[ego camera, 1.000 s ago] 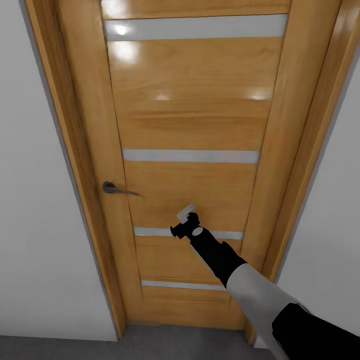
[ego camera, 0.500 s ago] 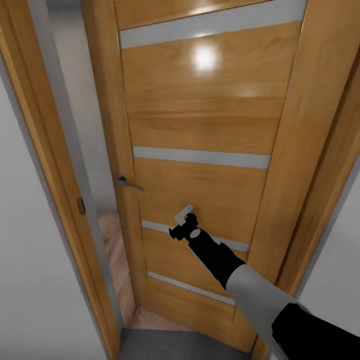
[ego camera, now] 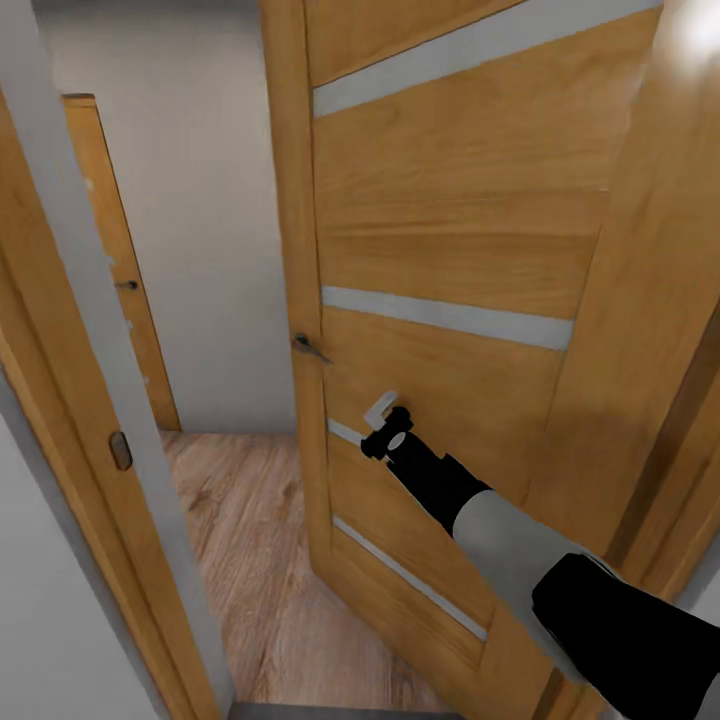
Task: Move the two storage containers from the living room to the garage. In the garage, place one container on the floor and stack the other container on top of it (either order is fine).
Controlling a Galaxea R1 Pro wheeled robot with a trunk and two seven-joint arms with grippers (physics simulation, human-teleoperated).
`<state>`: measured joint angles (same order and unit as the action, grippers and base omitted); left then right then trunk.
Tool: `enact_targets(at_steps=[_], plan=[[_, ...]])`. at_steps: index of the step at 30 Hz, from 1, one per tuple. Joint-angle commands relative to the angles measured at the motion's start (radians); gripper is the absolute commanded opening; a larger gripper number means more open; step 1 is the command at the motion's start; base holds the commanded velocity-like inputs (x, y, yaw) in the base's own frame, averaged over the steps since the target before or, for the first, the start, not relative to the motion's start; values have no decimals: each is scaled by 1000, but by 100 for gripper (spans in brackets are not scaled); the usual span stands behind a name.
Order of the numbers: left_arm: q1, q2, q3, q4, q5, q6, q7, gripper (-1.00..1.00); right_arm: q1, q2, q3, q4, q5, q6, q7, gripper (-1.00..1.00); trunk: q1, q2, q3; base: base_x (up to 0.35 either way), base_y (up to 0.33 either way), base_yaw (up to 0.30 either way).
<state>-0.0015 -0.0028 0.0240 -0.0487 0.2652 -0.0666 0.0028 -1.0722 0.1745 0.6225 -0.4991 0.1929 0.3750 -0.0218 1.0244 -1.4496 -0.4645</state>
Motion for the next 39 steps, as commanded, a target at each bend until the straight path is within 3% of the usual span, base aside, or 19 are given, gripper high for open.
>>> enact_targets(at_steps=[1, 7, 15, 39], plan=[[0, 0, 2, 0, 3, -2, 0, 100, -10, 0, 3, 3, 11, 18, -4, 100, 1, 0, -1, 316, 0, 0], [0, 0, 2, 0, 3, -2, 0, 100, -80, 0, 2, 13, 8, 65, -4, 100, 1, 0, -1, 316, 0, 0], [0, 1, 2, 0, 3, -2, 0, 100, -84, 0, -3, 13, 11, 63, -2, 100, 1, 0, -1, 192, 0, 0], [0, 1, 2, 0, 5, -2, 0, 100, -78, 0, -7, 12, -6, 53, 0, 100, 1, 0, -1, 4, 0, 0]])
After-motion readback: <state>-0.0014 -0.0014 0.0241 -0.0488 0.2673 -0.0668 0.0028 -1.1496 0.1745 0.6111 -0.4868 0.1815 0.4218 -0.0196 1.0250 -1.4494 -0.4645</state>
